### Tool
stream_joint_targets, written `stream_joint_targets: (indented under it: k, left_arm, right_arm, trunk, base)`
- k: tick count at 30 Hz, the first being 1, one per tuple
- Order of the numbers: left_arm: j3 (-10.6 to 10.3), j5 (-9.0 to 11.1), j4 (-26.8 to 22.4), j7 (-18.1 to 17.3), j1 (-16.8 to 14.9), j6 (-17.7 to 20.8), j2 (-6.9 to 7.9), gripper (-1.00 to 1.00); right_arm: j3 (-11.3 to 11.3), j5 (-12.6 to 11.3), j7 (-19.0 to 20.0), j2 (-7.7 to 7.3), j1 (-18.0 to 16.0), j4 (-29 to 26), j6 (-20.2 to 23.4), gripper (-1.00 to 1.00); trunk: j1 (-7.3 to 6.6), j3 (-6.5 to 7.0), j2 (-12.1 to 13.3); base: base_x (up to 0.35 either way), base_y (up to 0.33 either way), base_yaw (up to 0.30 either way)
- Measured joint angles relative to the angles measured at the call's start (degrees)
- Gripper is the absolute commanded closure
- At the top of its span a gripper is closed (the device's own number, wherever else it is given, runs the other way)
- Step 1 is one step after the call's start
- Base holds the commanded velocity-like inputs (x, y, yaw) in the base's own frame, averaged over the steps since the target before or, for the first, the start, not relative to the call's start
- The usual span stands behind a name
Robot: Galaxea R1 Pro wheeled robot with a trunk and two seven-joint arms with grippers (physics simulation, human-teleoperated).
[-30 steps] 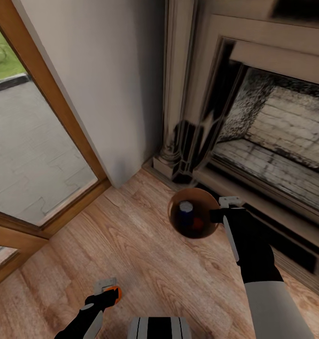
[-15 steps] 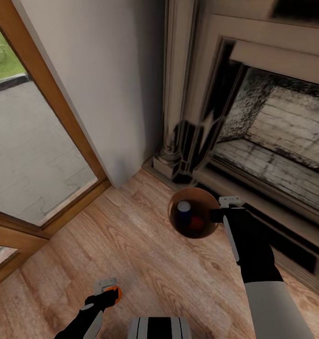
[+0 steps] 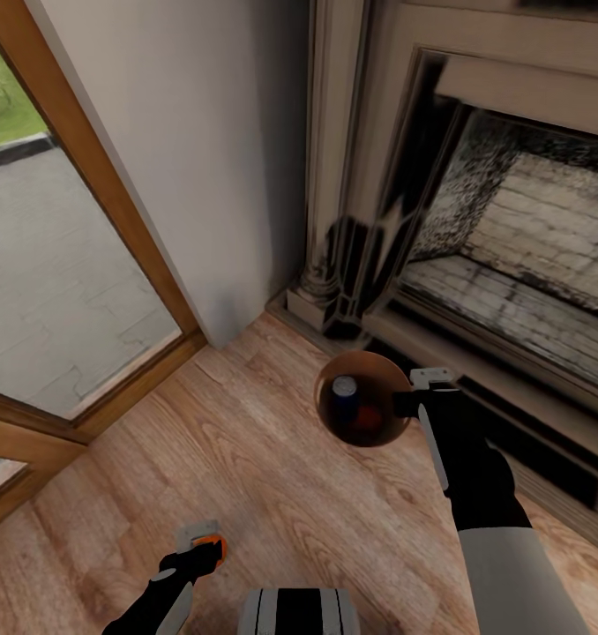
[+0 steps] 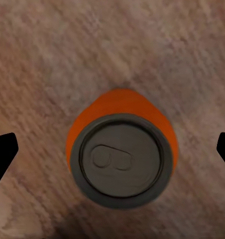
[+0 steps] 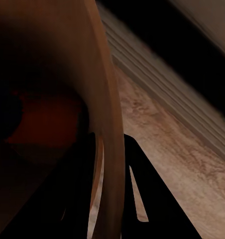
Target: Put the three can of soda from the living room inside the tash can in the kitchen.
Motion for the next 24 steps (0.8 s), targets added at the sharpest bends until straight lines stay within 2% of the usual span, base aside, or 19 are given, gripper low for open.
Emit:
stream_joint_targets:
  k: [2,7,13,19,24]
  left_arm:
    - [0.0,0.0,0.0,0.0,0.0,0.0,0.0,-1.0]
    - [0.0,0.0,0.0,0.0,0.0,0.0,0.0,-1.0]
    - [-0.1,0.0,0.0,0.0,0.0,0.0,0.0,-1.0]
    - [0.0,0.0,0.0,0.0,0.0,0.0,0.0,-1.0]
    - [-0.1,0.0,0.1,-0.1,0.0,0.0,0.0,-1.0]
  right_arm:
    - [0.0,0.0,0.0,0.0,0.0,0.0,0.0,1.0]
    - [0.0,0.0,0.0,0.0,0.0,0.0,0.0,1.0]
    - [0.0,0.1,0.0,0.0,0.0,0.0,0.0,1.0]
    - [0.0,-0.1,0.0,0.0,0.0,0.0,0.0,1.0]
    - [0.0,0.1,0.0,0.0,0.0,0.0,0.0,1.0]
  trunk:
    - [0.44,-0.36,-0.8]
    - [0.44,-0.36,-0.8]
    - [1.76,-1.44,-3.2]
    - [1.76,-1.44,-3.2]
    - [2.86,-2.33,-5.2]
  base:
    - [0.0,0.0,0.0]
    - [0.0,0.0,0.0]
    - [0.0,0.0,0.0]
    - [0.0,0.0,0.0]
    - [0.0,0.0,0.0]
